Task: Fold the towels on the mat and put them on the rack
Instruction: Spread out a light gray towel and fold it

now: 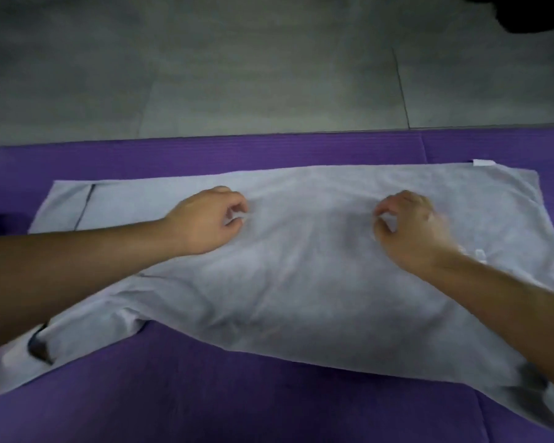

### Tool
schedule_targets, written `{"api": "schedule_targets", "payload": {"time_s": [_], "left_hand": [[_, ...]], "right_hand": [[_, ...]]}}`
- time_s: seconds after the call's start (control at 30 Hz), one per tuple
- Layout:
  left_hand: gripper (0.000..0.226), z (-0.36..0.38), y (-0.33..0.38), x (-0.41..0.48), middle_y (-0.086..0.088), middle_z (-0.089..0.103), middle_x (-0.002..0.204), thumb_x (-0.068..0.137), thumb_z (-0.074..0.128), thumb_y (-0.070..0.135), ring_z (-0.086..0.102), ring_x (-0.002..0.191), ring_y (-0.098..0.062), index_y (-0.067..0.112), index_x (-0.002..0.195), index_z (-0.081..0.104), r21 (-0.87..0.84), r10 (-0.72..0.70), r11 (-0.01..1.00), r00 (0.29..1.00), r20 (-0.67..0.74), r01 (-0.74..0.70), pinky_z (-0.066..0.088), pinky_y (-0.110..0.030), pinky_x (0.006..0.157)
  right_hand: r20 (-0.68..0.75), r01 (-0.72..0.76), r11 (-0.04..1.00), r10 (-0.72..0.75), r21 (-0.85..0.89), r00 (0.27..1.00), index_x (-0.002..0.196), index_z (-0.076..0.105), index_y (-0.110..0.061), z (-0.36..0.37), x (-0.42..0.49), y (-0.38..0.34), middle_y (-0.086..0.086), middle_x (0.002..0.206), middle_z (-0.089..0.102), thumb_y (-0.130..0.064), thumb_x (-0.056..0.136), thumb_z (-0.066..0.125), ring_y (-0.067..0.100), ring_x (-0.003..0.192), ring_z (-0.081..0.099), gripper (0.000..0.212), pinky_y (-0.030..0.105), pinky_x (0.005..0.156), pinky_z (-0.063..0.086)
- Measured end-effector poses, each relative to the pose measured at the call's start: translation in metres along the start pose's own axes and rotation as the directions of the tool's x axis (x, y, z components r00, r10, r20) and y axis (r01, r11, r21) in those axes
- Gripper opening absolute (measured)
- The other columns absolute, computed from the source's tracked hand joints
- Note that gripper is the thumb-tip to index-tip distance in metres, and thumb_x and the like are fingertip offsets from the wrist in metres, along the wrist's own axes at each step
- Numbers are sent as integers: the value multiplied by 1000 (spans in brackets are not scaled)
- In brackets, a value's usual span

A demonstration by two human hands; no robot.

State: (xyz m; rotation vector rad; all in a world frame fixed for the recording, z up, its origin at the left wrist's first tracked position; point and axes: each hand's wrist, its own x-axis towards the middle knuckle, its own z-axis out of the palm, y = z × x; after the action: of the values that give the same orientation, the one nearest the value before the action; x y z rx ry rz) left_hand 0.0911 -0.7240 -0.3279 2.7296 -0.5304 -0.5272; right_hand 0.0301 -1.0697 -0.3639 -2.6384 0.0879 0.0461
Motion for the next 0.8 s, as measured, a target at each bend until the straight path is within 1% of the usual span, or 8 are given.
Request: {"api": "schedule_targets", "payload": {"time_s": [0.07, 0.17, 0.4, 0.43, 0.5, 0.6, 0.7, 0.8], "left_hand": [[16, -22, -44, -38, 3, 63, 106, 92, 65, 26, 63, 96, -17, 25, 108, 67, 70, -109, 992, 991, 83, 103, 51, -37, 93], [18, -52, -107, -95, 4, 62, 108, 93, 66, 32, 60, 97, -16, 25, 110, 66, 129, -309, 947, 944, 117, 294, 46, -30, 90], [51, -39, -226, -224, -17, 55, 130, 86, 70, 53, 59, 112, -36, 20, 123, 59, 59, -692, 722, 720, 52, 689, 48, -41, 93], [45, -28, -231, -241, -14, 59, 122, 86, 67, 57, 60, 108, -35, 22, 113, 61, 18, -660, 751, 751, 28, 660, 50, -42, 91], [33, -3, -232, -267, 0, 60, 97, 86, 55, 59, 60, 92, -24, 27, 89, 63, -46, -406, 914, 912, -58, 404, 51, -38, 82], [33, 33, -220, -282, 6, 59, 93, 85, 57, 53, 59, 87, -15, 23, 89, 70, -86, -23, 996, 1000, -2, 23, 51, -31, 77], [41, 55, -218, -277, 4, 62, 102, 80, 60, 55, 63, 96, -25, 24, 104, 74, -76, -19, 997, 999, -31, 17, 52, -38, 82], [29, 60, -224, -274, 4, 65, 98, 77, 76, 42, 64, 93, -26, 21, 97, 74, -139, -66, 989, 991, -114, 50, 53, -42, 82]], "right_hand": [[186, 116, 992, -124, 55, 975, 93, 71, -19, 13, -4, -44, 1, 98, 65, -20, 88, 65, 24, 93, 63, 7, 34, 83, 51], [451, 210, 973, -230, 96, 862, 96, 69, -28, 30, -9, -109, -11, 97, 63, -32, 93, 62, 11, 89, 63, 8, 30, 84, 52], [612, 372, 915, -384, 155, 691, 91, 68, -29, 90, -60, -228, -11, 89, 61, -37, 91, 67, 4, 77, 59, 8, 28, 76, 52], [616, 389, 907, -400, 161, 678, 89, 68, -28, 101, -73, -236, -10, 86, 63, -37, 90, 68, 5, 75, 60, 9, 31, 75, 52], [595, 403, 902, -411, 156, 691, 90, 72, -26, 120, -98, -245, -8, 83, 66, -35, 89, 71, 10, 75, 62, 9, 36, 75, 53], [417, 360, 929, -364, 91, 833, 98, 74, -20, 139, -127, -241, -4, 94, 67, -27, 88, 74, 16, 80, 65, 13, 37, 75, 56], [226, 325, 946, -318, 4, 921, 108, 73, -12, 153, -149, -236, 3, 107, 63, -23, 83, 80, 26, 96, 63, 29, 40, 86, 55], [167, 214, 977, -206, -25, 964, 116, 68, -11, 158, -155, -242, 5, 112, 57, -25, 84, 79, 28, 102, 59, 36, 39, 89, 53]]}}
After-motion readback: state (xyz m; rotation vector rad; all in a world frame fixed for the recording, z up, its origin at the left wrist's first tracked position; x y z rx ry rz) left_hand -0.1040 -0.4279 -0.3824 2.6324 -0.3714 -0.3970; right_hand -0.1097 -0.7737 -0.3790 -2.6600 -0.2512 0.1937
